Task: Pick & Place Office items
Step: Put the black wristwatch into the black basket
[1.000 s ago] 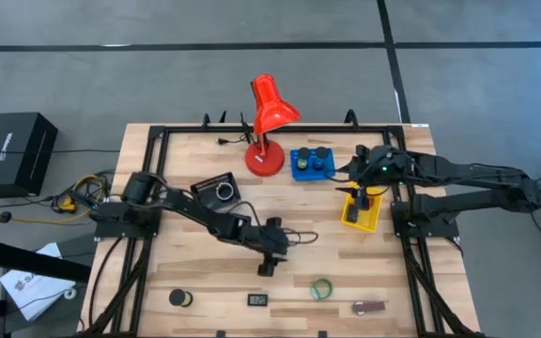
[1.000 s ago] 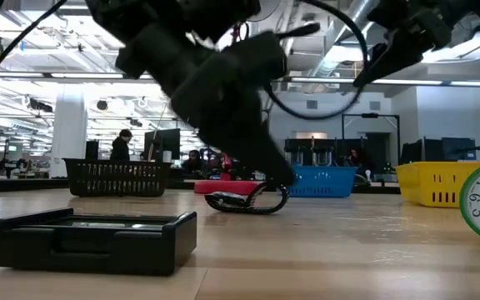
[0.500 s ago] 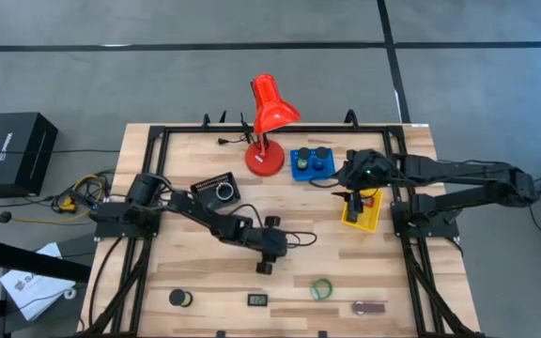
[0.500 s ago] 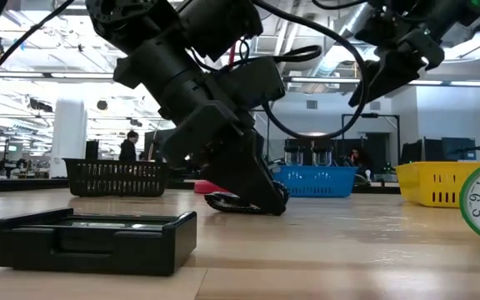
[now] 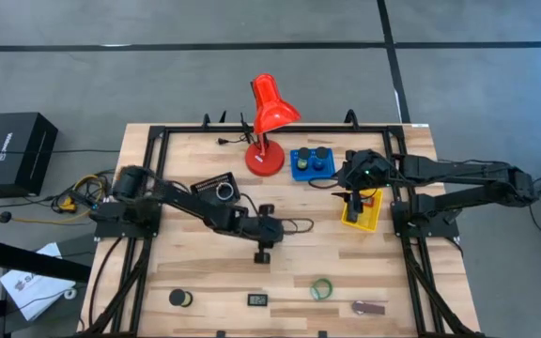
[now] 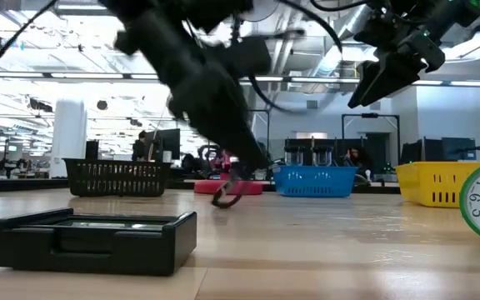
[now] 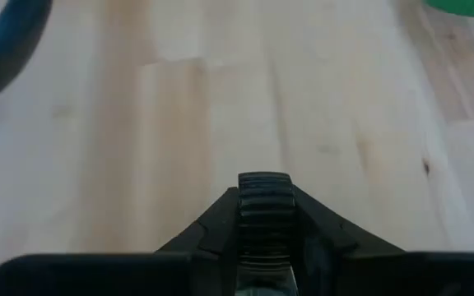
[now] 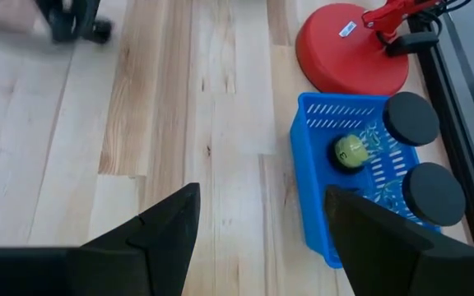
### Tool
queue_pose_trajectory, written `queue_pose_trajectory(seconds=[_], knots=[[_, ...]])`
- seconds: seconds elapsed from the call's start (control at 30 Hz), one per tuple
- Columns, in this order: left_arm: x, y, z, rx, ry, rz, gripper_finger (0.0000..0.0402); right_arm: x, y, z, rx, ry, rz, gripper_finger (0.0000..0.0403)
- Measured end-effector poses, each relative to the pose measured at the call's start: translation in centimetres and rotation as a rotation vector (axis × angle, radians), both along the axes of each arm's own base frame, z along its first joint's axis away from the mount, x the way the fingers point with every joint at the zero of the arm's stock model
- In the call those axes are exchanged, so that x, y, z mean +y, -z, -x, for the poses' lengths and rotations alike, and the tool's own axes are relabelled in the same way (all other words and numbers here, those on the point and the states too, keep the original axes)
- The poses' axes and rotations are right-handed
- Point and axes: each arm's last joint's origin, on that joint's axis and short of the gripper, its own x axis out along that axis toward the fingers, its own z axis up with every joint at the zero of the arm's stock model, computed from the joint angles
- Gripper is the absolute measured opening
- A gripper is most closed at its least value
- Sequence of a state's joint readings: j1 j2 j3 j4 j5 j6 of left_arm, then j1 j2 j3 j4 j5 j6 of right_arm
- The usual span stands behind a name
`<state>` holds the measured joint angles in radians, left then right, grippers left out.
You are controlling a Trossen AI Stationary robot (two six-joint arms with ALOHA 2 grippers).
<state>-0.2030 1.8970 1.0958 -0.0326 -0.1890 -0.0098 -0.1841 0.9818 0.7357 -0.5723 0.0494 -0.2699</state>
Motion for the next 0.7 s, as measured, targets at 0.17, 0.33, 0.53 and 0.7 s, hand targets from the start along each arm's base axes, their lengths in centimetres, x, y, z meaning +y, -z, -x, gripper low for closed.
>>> queue_pose_trajectory(seconds=[0.17,0.33,0.53,0.7], knots=[[2.0,-5.5,3.0,0.001,-0.187,-0.158,0.0062,0.0,0.0,0.0,-0.001,0.002,0.001,0.0249],[4.7,-10.8,7.3,-0.099,-0.469,-0.241,0.0063,0.0,0.0,0.0,-0.001,0.002,0.001,0.0249],[7.1,-11.6,13.3,-0.213,-0.652,-0.099,0.0067,0.0,0.0,0.0,0.000,0.003,0.001,0.0249],[8.2,-8.3,17.4,-0.215,-0.788,-0.023,0.0066,0.0,0.0,0.0,0.000,0.002,0.001,0.0249]])
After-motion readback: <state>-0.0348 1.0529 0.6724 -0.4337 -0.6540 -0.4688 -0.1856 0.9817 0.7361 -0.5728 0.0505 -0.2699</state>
